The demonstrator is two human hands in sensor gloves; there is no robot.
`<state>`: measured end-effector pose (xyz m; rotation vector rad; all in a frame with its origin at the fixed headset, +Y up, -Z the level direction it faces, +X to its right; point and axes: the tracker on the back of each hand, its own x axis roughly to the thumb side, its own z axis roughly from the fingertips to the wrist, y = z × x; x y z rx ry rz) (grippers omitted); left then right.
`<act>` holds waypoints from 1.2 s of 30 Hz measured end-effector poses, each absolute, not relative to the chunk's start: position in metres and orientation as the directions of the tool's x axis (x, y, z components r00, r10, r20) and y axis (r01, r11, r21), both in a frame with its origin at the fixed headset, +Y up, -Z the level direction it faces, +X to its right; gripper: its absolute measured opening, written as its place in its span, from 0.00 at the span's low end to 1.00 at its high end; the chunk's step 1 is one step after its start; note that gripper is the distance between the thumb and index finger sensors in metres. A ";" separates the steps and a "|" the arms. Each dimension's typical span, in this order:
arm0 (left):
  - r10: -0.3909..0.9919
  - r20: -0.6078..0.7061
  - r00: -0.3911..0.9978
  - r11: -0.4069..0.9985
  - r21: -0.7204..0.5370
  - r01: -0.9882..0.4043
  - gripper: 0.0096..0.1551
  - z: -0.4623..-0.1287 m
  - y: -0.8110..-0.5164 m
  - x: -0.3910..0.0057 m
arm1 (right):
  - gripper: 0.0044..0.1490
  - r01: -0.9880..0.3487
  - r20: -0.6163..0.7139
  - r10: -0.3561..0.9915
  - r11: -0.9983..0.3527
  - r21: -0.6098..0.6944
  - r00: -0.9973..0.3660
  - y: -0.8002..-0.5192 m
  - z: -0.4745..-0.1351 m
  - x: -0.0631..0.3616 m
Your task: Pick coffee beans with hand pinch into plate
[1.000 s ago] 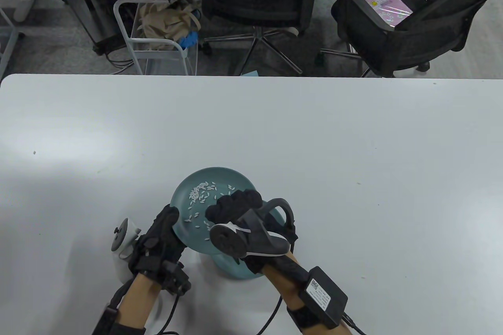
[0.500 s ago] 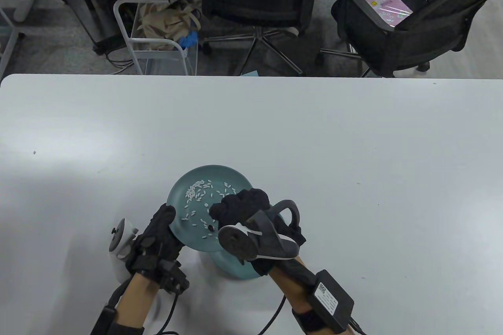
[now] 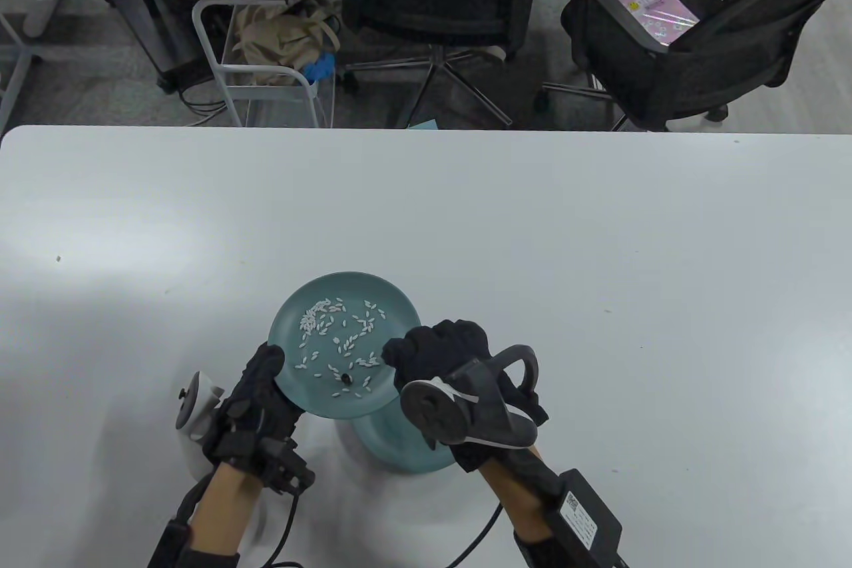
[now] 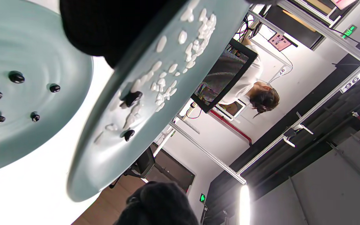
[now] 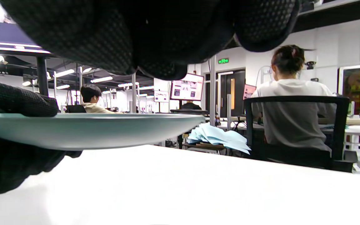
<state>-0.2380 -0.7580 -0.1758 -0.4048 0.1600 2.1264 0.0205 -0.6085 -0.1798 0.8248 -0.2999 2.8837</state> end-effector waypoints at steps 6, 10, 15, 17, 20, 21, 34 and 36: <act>0.782 -0.344 -0.520 -0.562 -0.025 -0.827 0.35 -0.176 -0.757 -0.240 | 0.23 -0.152 0.485 0.079 -0.982 -0.114 -0.871 -0.617 -0.185 0.032; 0.779 -0.336 -0.529 -0.568 -0.019 -0.823 0.35 -0.176 -0.756 -0.242 | 0.23 -0.138 0.455 0.098 -0.989 -0.055 -0.885 -0.624 -0.189 0.038; 0.777 -0.329 -0.536 -0.571 -0.009 -0.821 0.35 -0.176 -0.755 -0.244 | 0.23 -0.093 0.438 0.078 -0.996 -0.012 -0.895 -0.636 -0.194 0.039; 0.775 -0.329 -0.539 -0.572 -0.006 -0.820 0.35 -0.176 -0.755 -0.244 | 0.23 -0.081 0.437 0.076 -0.997 0.008 -0.896 -0.640 -0.196 0.039; 0.775 -0.330 -0.538 -0.572 -0.005 -0.821 0.35 -0.176 -0.755 -0.245 | 0.23 -0.057 0.445 0.068 -0.998 0.038 -0.893 -0.649 -0.199 0.037; 0.776 -0.330 -0.538 -0.571 -0.004 -0.821 0.35 -0.176 -0.755 -0.245 | 0.22 -0.049 0.448 0.067 -0.997 0.051 -0.891 -0.652 -0.199 0.036; 0.774 -0.330 -0.540 -0.574 -0.005 -0.819 0.35 -0.176 -0.755 -0.246 | 0.23 0.075 0.488 0.025 -0.980 0.184 -0.873 -0.691 -0.207 0.024; 0.776 -0.329 -0.539 -0.572 -0.004 -0.821 0.35 -0.176 -0.755 -0.246 | 0.23 0.081 0.485 0.023 -0.978 0.191 -0.874 -0.693 -0.207 0.024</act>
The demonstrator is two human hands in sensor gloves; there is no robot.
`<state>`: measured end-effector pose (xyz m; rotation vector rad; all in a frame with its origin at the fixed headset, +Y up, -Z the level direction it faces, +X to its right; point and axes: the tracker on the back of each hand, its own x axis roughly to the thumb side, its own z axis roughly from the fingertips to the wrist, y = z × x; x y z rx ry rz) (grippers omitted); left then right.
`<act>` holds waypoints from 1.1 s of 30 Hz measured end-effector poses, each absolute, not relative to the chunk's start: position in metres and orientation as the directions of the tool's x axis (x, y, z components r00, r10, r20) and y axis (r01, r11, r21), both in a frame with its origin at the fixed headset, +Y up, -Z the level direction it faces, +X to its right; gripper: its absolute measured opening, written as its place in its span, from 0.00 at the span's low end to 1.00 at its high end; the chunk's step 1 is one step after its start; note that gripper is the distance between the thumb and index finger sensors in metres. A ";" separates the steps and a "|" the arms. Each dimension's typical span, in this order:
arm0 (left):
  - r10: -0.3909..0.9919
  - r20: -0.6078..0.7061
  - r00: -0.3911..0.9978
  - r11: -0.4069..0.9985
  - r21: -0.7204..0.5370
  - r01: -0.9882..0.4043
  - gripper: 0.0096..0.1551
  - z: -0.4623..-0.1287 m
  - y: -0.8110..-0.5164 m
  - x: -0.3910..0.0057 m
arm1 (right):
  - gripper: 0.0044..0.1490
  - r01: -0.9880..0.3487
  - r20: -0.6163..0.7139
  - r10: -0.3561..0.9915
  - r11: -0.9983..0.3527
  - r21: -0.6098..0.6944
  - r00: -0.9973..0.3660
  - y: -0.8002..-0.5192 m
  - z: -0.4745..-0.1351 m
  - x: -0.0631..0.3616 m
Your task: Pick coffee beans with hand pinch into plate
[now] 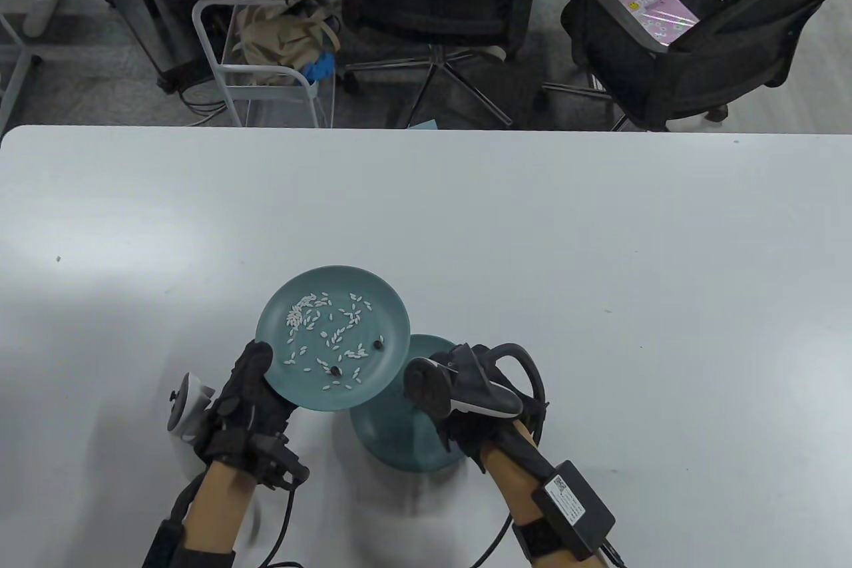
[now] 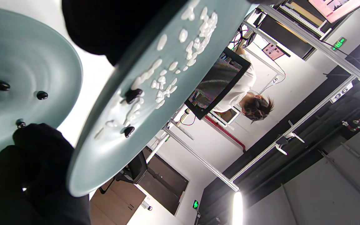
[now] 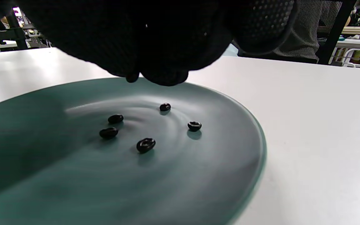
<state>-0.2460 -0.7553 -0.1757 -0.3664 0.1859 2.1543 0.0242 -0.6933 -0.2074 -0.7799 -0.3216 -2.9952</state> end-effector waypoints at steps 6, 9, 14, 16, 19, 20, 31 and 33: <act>0.778 -0.331 -0.534 -0.569 -0.007 -0.823 0.35 -0.175 -0.756 -0.245 | 0.22 0.093 0.486 0.019 -0.974 0.204 -0.874 -0.698 -0.208 0.024; 0.777 -0.334 -0.534 -0.570 -0.011 -0.822 0.35 -0.176 -0.756 -0.245 | 0.22 0.095 0.489 0.020 -0.974 0.208 -0.872 -0.698 -0.208 0.024; 0.777 -0.334 -0.533 -0.569 -0.012 -0.822 0.35 -0.176 -0.756 -0.245 | 0.22 0.093 0.492 0.020 -0.974 0.205 -0.870 -0.698 -0.208 0.023; 0.779 -0.332 -0.532 -0.567 -0.012 -0.823 0.35 -0.175 -0.756 -0.245 | 0.22 0.093 0.492 0.020 -0.974 0.205 -0.870 -0.698 -0.208 0.023; 0.777 -0.334 -0.534 -0.570 -0.014 -0.821 0.35 -0.176 -0.756 -0.245 | 0.22 0.089 0.497 0.022 -0.976 0.199 -0.867 -0.698 -0.208 0.023; 0.779 -0.333 -0.532 -0.568 -0.015 -0.823 0.35 -0.176 -0.756 -0.245 | 0.22 0.087 0.496 0.022 -0.977 0.197 -0.868 -0.698 -0.208 0.023; 0.783 -0.336 -0.523 -0.563 -0.026 -0.826 0.34 -0.176 -0.756 -0.243 | 0.23 0.002 0.397 0.004 -1.000 0.014 -0.918 -0.689 -0.210 0.034; 0.783 -0.338 -0.522 -0.563 -0.027 -0.826 0.34 -0.176 -0.757 -0.243 | 0.25 -0.048 0.379 0.034 -0.998 -0.028 -0.925 -0.685 -0.210 0.039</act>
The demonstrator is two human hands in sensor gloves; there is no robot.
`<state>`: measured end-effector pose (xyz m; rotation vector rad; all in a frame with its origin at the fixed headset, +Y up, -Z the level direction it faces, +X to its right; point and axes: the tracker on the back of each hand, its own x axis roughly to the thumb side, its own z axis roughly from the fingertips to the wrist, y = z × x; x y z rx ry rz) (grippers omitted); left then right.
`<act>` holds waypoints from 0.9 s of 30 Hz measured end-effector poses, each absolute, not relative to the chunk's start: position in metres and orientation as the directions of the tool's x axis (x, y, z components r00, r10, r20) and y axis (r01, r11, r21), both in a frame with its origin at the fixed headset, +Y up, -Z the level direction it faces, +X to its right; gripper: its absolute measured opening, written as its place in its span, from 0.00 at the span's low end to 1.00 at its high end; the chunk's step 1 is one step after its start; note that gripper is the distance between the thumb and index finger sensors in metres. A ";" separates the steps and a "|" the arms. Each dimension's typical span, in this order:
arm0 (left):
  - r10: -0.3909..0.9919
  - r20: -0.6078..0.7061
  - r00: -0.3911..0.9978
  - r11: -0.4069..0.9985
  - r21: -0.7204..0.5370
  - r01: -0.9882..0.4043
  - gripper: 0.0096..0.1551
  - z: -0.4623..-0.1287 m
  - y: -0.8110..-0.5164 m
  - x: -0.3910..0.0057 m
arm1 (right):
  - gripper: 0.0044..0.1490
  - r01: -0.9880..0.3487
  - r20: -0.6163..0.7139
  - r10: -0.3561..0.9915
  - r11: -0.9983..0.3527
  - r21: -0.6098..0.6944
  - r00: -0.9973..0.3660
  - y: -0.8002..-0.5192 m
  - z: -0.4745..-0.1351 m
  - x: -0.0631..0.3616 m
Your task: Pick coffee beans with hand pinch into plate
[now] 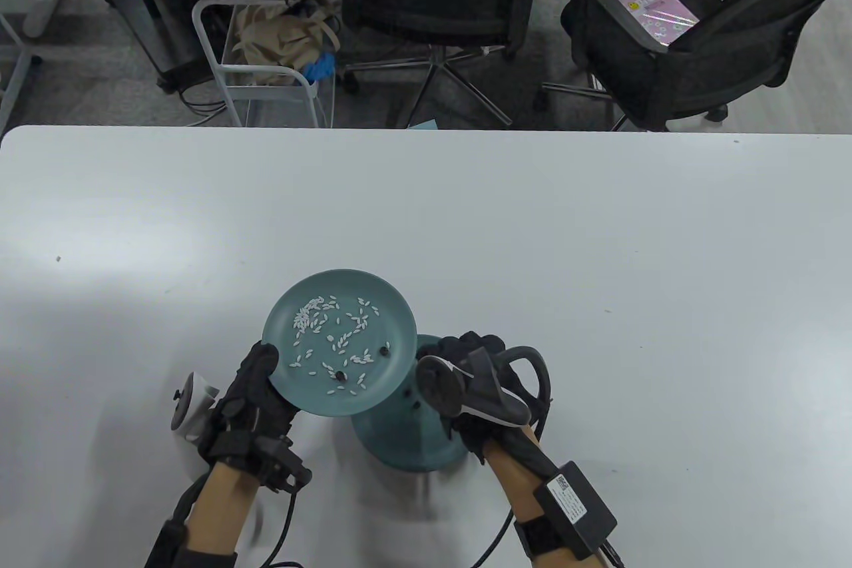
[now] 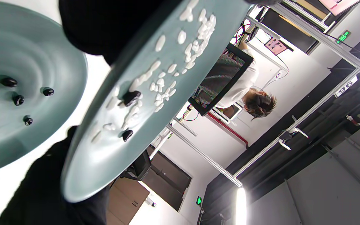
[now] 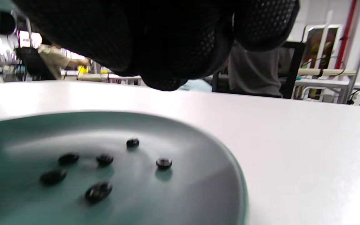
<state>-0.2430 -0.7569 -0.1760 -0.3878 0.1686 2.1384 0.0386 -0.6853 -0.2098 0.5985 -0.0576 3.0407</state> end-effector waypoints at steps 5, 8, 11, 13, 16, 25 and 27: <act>0.786 -0.341 -0.516 -0.558 -0.031 -0.829 0.34 -0.176 -0.758 -0.242 | 0.26 -0.160 0.320 0.089 -0.966 -0.201 -0.943 -0.667 -0.207 0.046; 0.788 -0.345 -0.509 -0.553 -0.036 -0.832 0.34 -0.176 -0.758 -0.241 | 0.30 -0.219 0.313 0.121 -0.929 -0.299 -0.942 -0.653 -0.204 0.048; 0.791 -0.350 -0.503 -0.549 -0.040 -0.835 0.34 -0.176 -0.759 -0.240 | 0.31 -0.261 0.334 0.139 -0.898 -0.355 -0.932 -0.640 -0.200 0.045; 0.793 -0.351 -0.497 -0.545 -0.045 -0.837 0.34 -0.176 -0.759 -0.240 | 0.31 -0.275 0.356 0.140 -0.889 -0.365 -0.924 -0.633 -0.198 0.041; 0.794 -0.354 -0.495 -0.544 -0.050 -0.837 0.34 -0.176 -0.760 -0.238 | 0.30 -0.296 0.409 0.125 -0.872 -0.389 -0.904 -0.624 -0.192 0.032; 0.801 -0.360 -0.479 -0.535 -0.071 -0.842 0.33 -0.176 -0.761 -0.234 | 0.29 -0.277 0.528 0.006 -0.857 -0.435 -0.849 -0.605 -0.173 0.004; 0.801 -0.362 -0.477 -0.535 -0.076 -0.842 0.33 -0.176 -0.761 -0.234 | 0.28 -0.267 0.546 -0.010 -0.864 -0.427 -0.838 -0.603 -0.170 -0.002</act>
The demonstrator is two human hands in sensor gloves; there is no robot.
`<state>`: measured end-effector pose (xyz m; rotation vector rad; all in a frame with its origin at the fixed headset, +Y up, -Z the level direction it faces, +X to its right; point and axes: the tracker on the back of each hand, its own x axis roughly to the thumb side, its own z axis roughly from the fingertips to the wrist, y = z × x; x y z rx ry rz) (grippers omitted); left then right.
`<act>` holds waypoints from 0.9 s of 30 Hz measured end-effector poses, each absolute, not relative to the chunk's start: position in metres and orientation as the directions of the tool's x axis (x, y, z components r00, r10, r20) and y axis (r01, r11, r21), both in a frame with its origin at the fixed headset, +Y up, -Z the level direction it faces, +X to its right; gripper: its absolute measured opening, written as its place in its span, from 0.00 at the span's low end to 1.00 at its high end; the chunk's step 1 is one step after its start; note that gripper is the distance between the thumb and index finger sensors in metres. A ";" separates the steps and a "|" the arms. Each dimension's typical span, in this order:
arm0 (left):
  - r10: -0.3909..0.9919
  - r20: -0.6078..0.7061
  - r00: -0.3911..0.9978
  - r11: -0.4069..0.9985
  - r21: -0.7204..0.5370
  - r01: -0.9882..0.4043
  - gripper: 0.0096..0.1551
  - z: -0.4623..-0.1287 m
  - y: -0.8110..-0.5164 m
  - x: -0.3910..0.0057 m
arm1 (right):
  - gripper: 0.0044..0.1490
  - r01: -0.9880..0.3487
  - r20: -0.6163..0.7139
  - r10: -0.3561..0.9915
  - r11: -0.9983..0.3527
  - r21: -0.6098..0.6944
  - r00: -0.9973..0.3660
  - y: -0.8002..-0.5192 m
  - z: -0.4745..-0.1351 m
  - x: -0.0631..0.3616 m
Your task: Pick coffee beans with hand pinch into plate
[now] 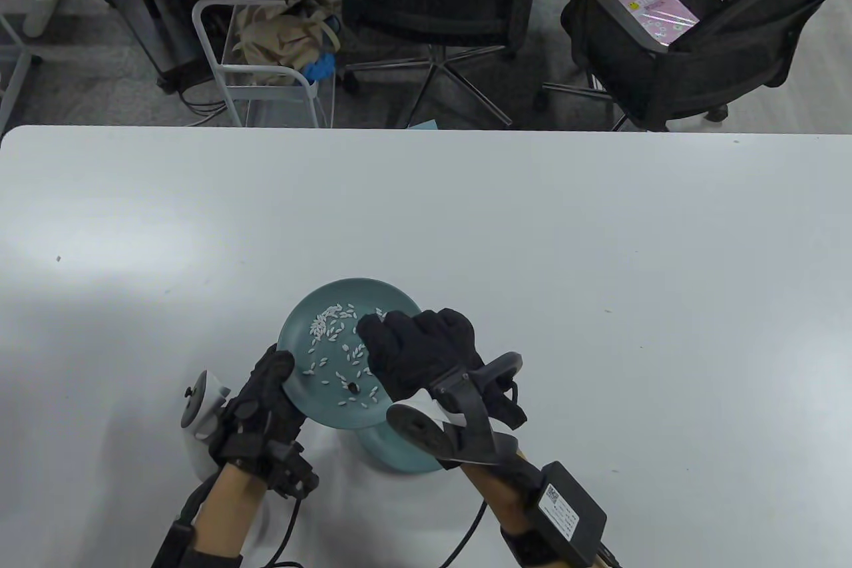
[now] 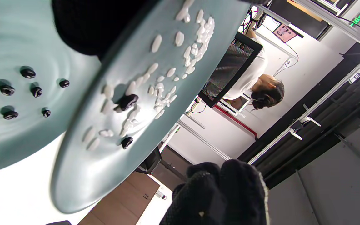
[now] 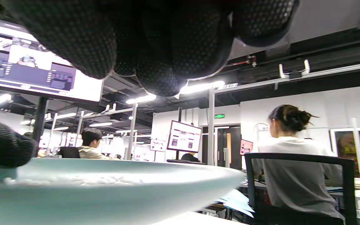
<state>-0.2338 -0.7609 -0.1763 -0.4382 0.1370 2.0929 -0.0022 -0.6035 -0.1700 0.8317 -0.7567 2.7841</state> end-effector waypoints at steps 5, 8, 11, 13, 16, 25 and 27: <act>0.804 -0.365 -0.470 -0.529 -0.076 -0.845 0.33 -0.176 -0.762 -0.233 | 0.26 -0.249 0.599 -0.030 -0.892 -0.378 -0.800 -0.603 -0.166 -0.015; 0.805 -0.368 -0.465 -0.525 -0.076 -0.848 0.33 -0.176 -0.762 -0.233 | 0.25 -0.207 0.635 -0.034 -0.931 -0.301 -0.772 -0.606 -0.165 -0.024; 0.806 -0.372 -0.461 -0.522 -0.079 -0.849 0.33 -0.176 -0.763 -0.232 | 0.24 -0.156 0.667 -0.025 -0.965 -0.210 -0.745 -0.612 -0.166 -0.031; 0.807 -0.372 -0.459 -0.520 -0.079 -0.851 0.33 -0.176 -0.763 -0.232 | 0.24 -0.125 0.669 -0.020 -0.978 -0.168 -0.743 -0.617 -0.166 -0.034; 0.808 -0.375 -0.454 -0.517 -0.080 -0.852 0.33 -0.176 -0.763 -0.231 | 0.24 -0.071 0.671 -0.042 -0.988 -0.141 -0.741 -0.623 -0.167 -0.038; 0.817 -0.387 -0.427 -0.491 -0.080 -0.867 0.33 -0.176 -0.766 -0.228 | 0.23 -0.027 0.673 -0.049 -0.994 -0.101 -0.738 -0.636 -0.169 -0.042; 0.815 -0.391 -0.428 -0.494 -0.081 -0.866 0.34 -0.176 -0.767 -0.228 | 0.23 -0.023 0.673 -0.049 -0.995 -0.098 -0.738 -0.637 -0.169 -0.042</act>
